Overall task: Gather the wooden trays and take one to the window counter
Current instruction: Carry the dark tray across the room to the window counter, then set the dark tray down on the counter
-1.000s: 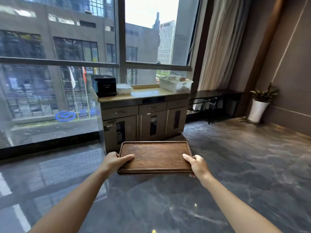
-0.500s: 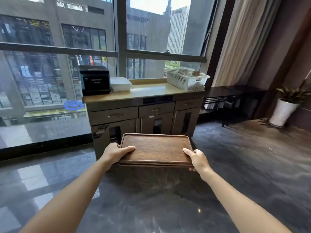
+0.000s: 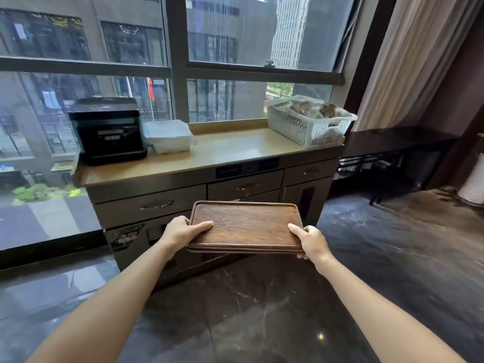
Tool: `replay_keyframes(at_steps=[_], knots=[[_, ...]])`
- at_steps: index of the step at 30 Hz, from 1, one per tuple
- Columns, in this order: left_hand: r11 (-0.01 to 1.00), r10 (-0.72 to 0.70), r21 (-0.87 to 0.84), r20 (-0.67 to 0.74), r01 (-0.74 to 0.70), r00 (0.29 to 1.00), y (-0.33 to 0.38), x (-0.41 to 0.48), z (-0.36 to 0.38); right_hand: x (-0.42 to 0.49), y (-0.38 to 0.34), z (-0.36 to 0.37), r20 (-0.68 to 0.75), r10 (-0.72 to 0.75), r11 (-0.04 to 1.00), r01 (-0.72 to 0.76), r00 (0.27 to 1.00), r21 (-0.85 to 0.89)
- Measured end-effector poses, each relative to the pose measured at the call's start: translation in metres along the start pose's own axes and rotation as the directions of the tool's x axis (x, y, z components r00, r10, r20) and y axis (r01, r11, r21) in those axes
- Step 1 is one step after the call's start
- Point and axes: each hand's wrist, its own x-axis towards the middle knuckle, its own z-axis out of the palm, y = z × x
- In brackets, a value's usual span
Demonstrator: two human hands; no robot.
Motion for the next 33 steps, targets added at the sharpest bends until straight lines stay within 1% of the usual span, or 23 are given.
replay_keyframes(at_steps=[3,7,10,13,17,19,23,26,30,33], knots=[[1.0,-0.031,0.005,-0.02,0.031,0.999,0.022,0.08,0.024,0.094,-0.015,0.004,0.04,-0.011,1.0,0.012,0.999,-0.01],[0.999,-0.052,-0.011,-0.069,0.052,0.996,0.064,0.177,0.042,0.218,-0.058,0.005,0.083,-0.053,0.999,0.054,0.995,-0.006],[0.998,-0.058,-0.016,-0.086,0.057,0.995,0.092,0.238,0.047,0.292,-0.088,0.012,0.111,-0.067,0.998,0.066,0.992,0.008],[0.996,-0.075,-0.046,-0.09,0.071,0.993,0.109,0.296,0.051,0.355,-0.102,0.025,0.156,-0.057,0.998,0.059,0.986,-0.012],[0.994,-0.098,-0.049,-0.086,0.094,0.991,0.118,0.382,0.063,0.44,-0.112,0.051,0.198,-0.038,0.999,0.045,0.98,-0.03],[0.992,-0.115,-0.051,-0.085,0.111,0.99,0.118,0.429,0.07,0.485,-0.115,0.066,0.198,-0.027,0.999,0.033,0.98,-0.028],[0.985,-0.135,-0.115,-0.034,0.131,0.99,0.12,0.54,0.082,0.585,-0.131,0.099,0.2,-0.013,0.999,0.022,0.98,-0.043],[0.982,-0.139,-0.136,-0.056,0.131,0.989,0.132,0.617,0.083,0.659,-0.156,0.121,0.191,-0.02,0.998,0.032,0.981,-0.058],[0.978,-0.179,-0.126,-0.079,0.168,0.981,0.151,0.691,0.082,0.741,-0.187,0.143,0.196,-0.033,0.986,0.064,0.98,-0.153],[0.974,-0.207,-0.113,-0.079,0.198,0.975,0.157,0.737,0.084,0.791,-0.198,0.159,0.225,-0.021,0.984,0.06,0.974,-0.167]])
